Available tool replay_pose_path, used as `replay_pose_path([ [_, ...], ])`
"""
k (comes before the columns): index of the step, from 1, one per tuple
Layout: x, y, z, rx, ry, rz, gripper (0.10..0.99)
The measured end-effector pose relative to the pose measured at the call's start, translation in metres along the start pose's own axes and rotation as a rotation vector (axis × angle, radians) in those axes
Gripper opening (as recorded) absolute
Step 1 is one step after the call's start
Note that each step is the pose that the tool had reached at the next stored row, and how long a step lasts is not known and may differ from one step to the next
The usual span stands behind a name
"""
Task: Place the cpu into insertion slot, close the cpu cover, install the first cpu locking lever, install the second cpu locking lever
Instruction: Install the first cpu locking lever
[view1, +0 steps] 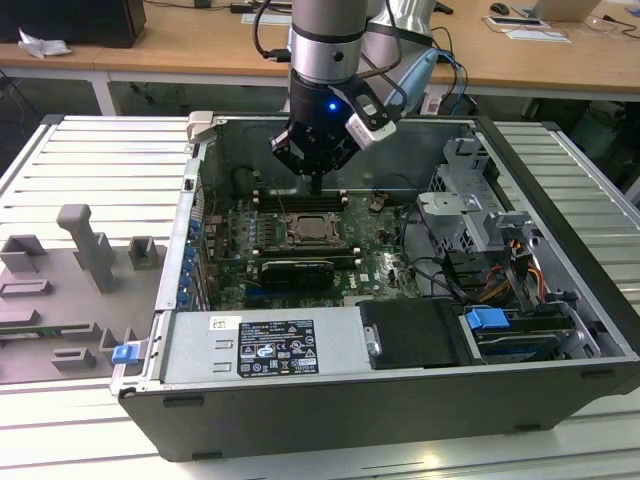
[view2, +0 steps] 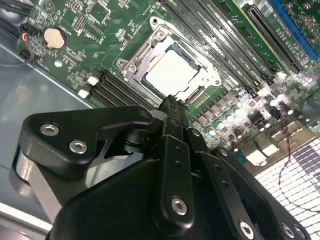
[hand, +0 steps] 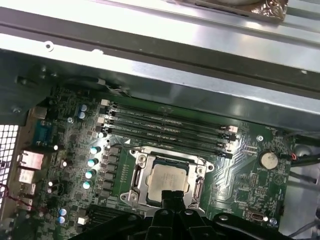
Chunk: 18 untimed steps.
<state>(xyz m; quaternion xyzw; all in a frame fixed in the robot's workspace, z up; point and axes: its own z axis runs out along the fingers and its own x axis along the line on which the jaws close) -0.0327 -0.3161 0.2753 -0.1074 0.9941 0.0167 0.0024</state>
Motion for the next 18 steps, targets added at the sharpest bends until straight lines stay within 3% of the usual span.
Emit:
replay_pose_path([
  [7,0.0,0.0,0.0,-0.001,0.0025,-0.076,0.106],
  [18,0.0112,0.0024,0.0,-0.001,0.0026,-0.08,0.106],
])
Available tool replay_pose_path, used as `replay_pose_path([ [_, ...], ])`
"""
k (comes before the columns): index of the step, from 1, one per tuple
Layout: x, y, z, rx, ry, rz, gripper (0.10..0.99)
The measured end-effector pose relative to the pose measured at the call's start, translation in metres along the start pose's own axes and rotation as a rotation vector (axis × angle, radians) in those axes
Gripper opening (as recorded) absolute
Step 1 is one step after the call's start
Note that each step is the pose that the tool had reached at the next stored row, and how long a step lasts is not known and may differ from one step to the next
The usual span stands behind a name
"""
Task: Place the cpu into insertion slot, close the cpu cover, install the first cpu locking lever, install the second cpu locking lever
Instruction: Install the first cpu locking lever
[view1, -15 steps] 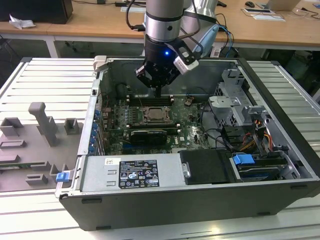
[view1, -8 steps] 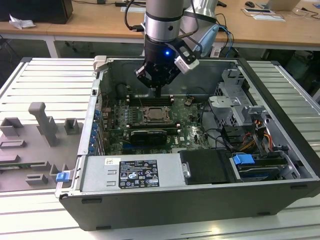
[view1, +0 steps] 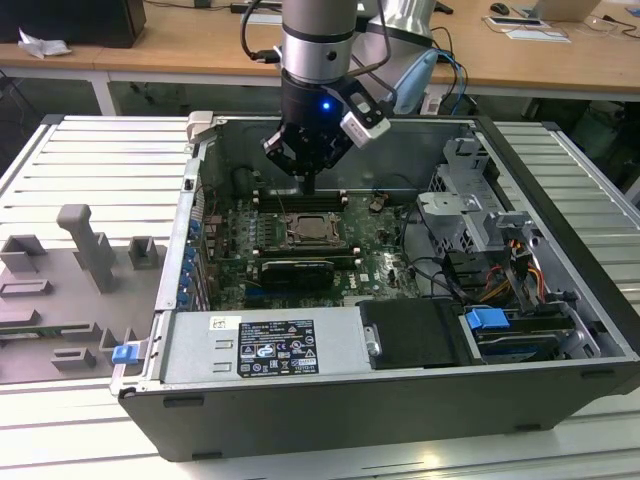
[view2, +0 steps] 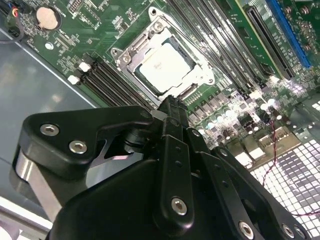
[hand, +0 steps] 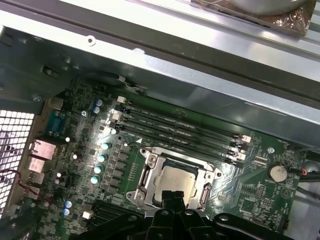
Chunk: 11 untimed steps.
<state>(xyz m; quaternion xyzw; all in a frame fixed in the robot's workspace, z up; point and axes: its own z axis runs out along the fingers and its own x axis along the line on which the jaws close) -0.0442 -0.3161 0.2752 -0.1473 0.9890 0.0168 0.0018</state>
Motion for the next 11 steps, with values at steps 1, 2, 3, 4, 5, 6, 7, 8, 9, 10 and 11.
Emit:
replay_pose_path([
  [1,0.0011,0.0003,0.0,0.0,0.0,0.0,0.106],
  [2,0.003,0.0009,0.0,0.0,0.0,0.0,0.106],
  [3,0.004,0.0012,0.0,0.0,0.0001,0.0,0.106],
  [4,0.005,0.0015,0.0,0.0,0.0,0.0,0.106],
  [5,0.0066,0.002,0.0,0.0,0.0,0.0,0.106],
  [6,0.0076,0.0023,0.0,0.0,0.0,0.0,0.106],
  [7,0.0084,0.0026,0.0,0.0,0.0,0.0,0.106],
  [8,0.0095,0.0029,0.0,0.0,0.0,0.0,0.106],
  [9,0.0102,0.0031,0.0,0.0,0.0,0.0,0.106],
  [10,0.0112,0.0034,0.0,0.0,0.0,0.0,0.106],
  [11,0.0121,0.0037,0.0,0.0,0.0,0.0,0.106],
])
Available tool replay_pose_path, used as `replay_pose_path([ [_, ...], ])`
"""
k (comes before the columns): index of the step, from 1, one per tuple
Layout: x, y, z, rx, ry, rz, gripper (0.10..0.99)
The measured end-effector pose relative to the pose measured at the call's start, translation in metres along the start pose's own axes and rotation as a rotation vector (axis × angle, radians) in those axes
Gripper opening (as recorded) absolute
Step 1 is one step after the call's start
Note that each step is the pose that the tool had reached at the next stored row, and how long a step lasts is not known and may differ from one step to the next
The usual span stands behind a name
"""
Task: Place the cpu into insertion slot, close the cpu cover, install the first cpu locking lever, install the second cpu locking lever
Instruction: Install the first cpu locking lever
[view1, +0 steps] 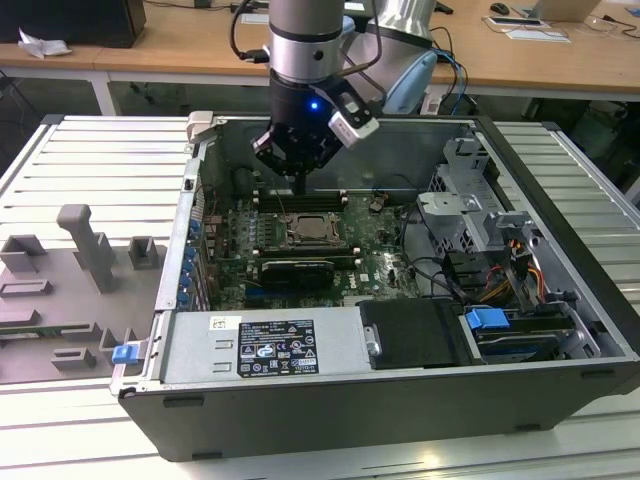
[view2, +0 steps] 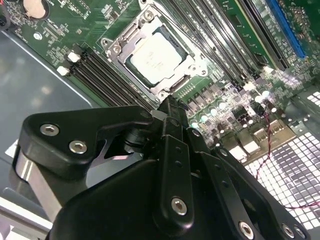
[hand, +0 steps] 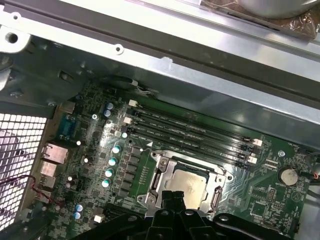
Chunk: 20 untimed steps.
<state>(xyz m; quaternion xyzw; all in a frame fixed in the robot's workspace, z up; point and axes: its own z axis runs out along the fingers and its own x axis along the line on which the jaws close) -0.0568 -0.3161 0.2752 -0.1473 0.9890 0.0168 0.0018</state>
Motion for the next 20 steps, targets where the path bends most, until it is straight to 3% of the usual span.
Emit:
replay_pose_path([
  [9,0.0151,0.0046,0.0004,0.0,-0.0003,0.003,0.106],
  [16,0.0178,0.0054,0.0018,0.0,-0.0023,0.064,0.106],
  [20,0.0261,0.0079,0.0019,0.0,-0.0024,0.07,0.106],
])
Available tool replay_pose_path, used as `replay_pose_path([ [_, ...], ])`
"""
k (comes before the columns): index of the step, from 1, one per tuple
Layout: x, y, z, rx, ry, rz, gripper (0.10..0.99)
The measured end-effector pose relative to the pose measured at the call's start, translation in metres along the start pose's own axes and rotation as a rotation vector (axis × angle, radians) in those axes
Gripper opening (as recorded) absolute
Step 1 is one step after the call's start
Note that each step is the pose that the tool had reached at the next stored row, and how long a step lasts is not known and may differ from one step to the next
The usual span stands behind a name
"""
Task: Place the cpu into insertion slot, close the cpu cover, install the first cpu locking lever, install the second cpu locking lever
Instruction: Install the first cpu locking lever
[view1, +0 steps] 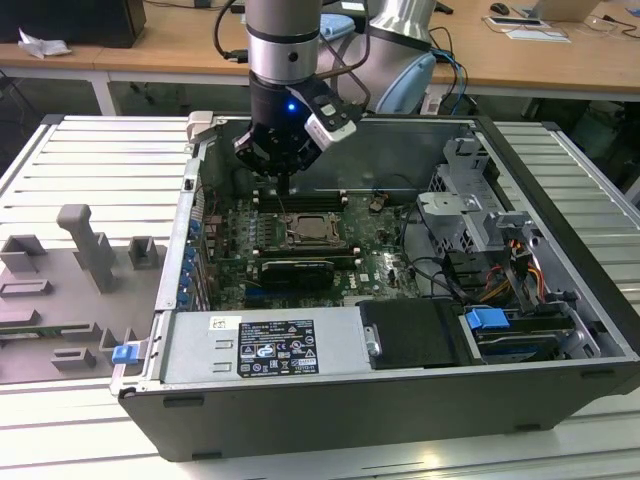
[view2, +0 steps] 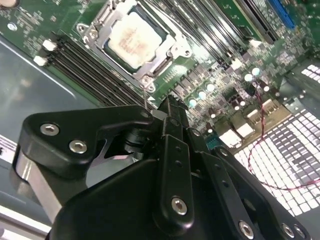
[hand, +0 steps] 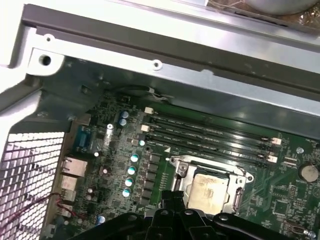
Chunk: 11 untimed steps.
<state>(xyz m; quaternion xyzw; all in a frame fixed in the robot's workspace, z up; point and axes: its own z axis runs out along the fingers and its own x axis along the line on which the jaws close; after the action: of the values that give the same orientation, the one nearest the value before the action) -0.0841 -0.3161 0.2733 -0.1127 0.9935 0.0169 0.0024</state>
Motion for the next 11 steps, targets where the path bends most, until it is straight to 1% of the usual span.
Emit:
replay_pose_path([
  [1,0.0031,0.0007,0.0,0.0,-0.0001,0.0,0.106],
  [4,0.0081,0.0019,0.0002,0.0,-0.0002,0.0,0.106],
  [7,0.0087,0.002,0.0016,0.0,-0.0002,0.0,0.106],
  [9,0.0103,0.0022,0.0048,0.0,-0.0002,0.002,0.106],
  [11,0.0113,0.0026,0.0061,0.0,-0.0007,0.017,0.106],
])
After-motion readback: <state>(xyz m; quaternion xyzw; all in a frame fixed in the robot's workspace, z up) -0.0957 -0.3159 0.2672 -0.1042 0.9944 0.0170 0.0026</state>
